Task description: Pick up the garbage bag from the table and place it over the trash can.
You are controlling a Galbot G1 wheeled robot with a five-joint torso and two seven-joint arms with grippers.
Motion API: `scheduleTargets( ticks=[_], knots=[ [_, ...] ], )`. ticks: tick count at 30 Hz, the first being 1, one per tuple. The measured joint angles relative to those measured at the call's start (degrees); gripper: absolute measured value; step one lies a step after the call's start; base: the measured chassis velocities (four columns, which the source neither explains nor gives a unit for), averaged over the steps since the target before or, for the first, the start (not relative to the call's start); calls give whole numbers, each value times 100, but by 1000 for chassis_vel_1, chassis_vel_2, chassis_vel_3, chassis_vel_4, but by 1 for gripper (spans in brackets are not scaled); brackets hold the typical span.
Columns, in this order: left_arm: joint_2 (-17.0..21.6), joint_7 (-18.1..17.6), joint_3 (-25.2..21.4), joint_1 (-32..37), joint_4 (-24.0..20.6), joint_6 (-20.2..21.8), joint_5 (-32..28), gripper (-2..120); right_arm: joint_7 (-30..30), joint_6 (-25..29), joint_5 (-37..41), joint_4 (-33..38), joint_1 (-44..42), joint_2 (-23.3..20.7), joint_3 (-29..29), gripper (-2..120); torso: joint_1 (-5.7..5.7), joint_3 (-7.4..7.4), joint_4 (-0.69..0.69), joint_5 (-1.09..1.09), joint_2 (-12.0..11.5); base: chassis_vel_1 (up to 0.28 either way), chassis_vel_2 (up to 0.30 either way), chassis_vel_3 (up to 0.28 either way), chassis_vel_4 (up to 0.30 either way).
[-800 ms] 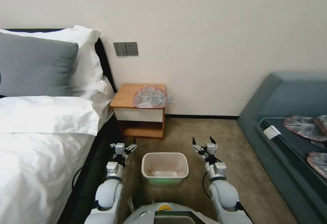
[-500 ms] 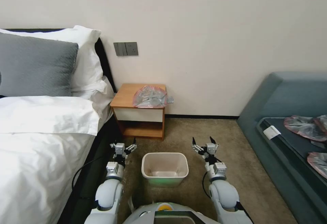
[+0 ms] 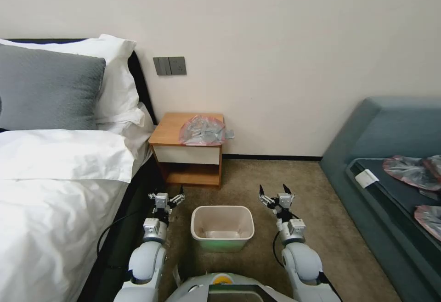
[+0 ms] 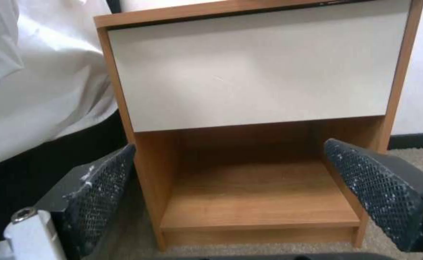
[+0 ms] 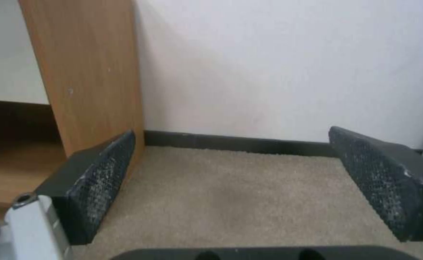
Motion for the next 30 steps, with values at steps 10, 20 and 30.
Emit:
scheduleTargets(
  ticks=[10,20,30],
  knots=[
    [0,0,0,0,0,0,0,100,0,0,0,0,0,0,0,100,0,0,0,0,0,0,0,0,0],
    [0,-3,-17,39,-77,18,-11,100,-7,-34,4,88,-39,12,17,100,0,0,0,0,0,0,0,0,0],
    [-13,-128,-361,572,-1255,310,-201,100,-154,-550,139,1432,-542,249,297,100,0,0,0,0,0,0,0,0,0]
  ],
)
